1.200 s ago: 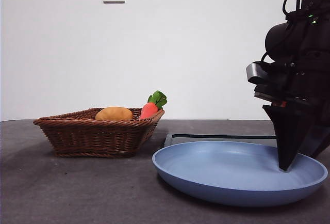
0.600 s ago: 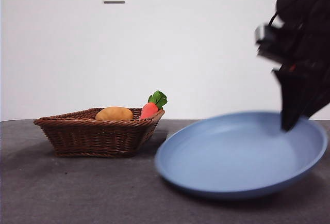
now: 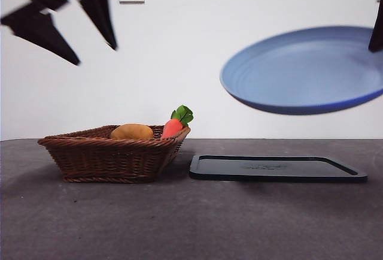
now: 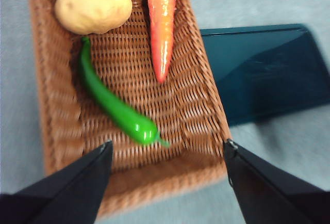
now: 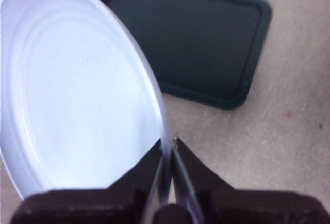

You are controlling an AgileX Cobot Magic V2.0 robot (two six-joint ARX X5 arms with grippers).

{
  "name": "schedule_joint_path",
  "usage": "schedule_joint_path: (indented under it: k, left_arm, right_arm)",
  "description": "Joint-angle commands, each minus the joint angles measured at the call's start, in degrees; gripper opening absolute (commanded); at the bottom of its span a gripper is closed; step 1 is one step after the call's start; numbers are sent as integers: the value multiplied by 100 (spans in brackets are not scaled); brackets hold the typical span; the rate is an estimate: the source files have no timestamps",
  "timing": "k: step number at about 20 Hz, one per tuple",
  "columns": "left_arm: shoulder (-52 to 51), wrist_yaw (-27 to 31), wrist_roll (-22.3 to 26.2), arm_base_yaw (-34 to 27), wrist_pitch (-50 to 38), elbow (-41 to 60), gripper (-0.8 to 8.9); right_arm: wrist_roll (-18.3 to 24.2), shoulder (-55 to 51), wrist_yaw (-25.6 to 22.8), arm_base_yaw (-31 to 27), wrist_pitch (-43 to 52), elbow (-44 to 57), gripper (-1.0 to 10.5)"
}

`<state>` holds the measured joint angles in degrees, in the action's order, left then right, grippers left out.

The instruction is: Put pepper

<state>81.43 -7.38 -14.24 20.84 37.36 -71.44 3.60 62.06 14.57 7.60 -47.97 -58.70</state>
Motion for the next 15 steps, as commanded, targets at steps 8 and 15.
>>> schedule_joint_path:
  k: [8,15]
  left_arm:
    - [2337,739,-498,175,732,-1604,360]
    - [3008,741,-726,232,638,-1604,360]
  right_arm:
    - [-76,-273,50,20,-4,-55,6]
    - [-74,-273,52,20,-9,-55,6]
